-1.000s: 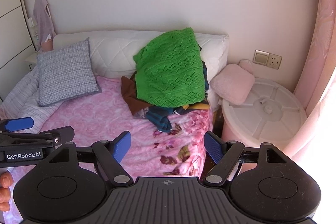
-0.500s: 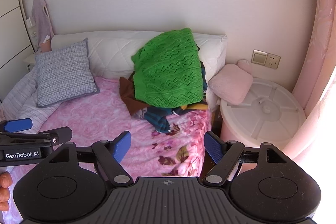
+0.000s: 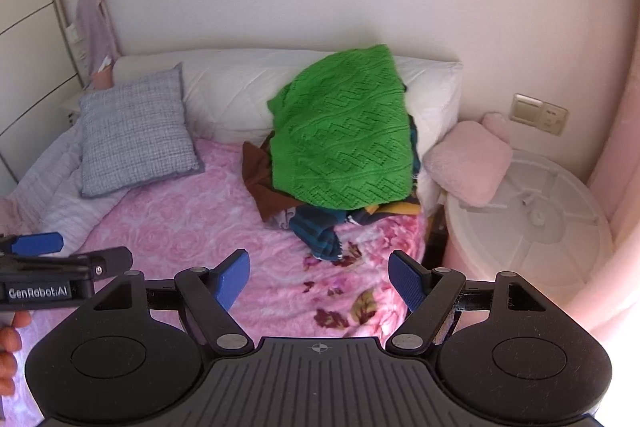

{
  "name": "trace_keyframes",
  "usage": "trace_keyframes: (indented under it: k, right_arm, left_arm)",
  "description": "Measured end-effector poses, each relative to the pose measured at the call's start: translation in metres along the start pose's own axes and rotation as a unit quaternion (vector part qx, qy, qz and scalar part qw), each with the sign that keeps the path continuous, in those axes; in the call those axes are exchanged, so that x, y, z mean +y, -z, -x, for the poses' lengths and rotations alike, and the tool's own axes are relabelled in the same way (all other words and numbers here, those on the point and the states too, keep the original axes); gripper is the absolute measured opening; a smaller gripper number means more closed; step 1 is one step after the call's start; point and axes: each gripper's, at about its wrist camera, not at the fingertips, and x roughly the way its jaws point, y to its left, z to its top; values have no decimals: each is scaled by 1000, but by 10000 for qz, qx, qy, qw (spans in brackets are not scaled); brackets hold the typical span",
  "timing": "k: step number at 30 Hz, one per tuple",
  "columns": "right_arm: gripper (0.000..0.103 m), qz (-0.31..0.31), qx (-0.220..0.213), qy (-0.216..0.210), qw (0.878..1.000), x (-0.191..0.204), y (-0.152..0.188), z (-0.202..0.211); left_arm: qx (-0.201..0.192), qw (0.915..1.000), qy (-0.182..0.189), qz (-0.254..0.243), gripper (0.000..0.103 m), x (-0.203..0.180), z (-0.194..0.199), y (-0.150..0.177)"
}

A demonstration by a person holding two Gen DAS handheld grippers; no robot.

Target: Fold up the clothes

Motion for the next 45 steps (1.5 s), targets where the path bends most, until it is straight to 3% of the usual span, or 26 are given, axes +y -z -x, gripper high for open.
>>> trace_keyframes:
  k: [5,11,20,29,37,42,43,45]
  right_arm:
    - [73,247,149,-17,9996,-16,-11,-41]
    - [73,64,262,31,9996,-53,-37,-106]
    - [72,-37,272,70,9996,-114,-93,-216]
    - [69,16,170,210,9996,-144,-147,-317]
    - [69,-143,164,422,9989,-166,-169,-389]
    - [69,105,275,475,9984,-165,-164,-416]
    - [65,185,259,490,9983,-164,-163,-418]
    - [31,405,280,429,9979,-160,-160,-421]
  left_arm:
    - [143,9997,-125,131,102,3,-41,-16]
    - [227,9994,-8,271,101,-1,-105,-46]
    - [267,9990,-116,335,96,-11,-227,-102]
    - [400,9988,-203,208,95,-15,-346,-154]
    - [789,9962,97,349,92,1,-437,-165]
    - [1059,9922,316,579,76,10,-481,-156]
    - [1114,9912,339,622,74,12,-488,-154]
    - [1198,9895,369,719,68,14,-498,-149]
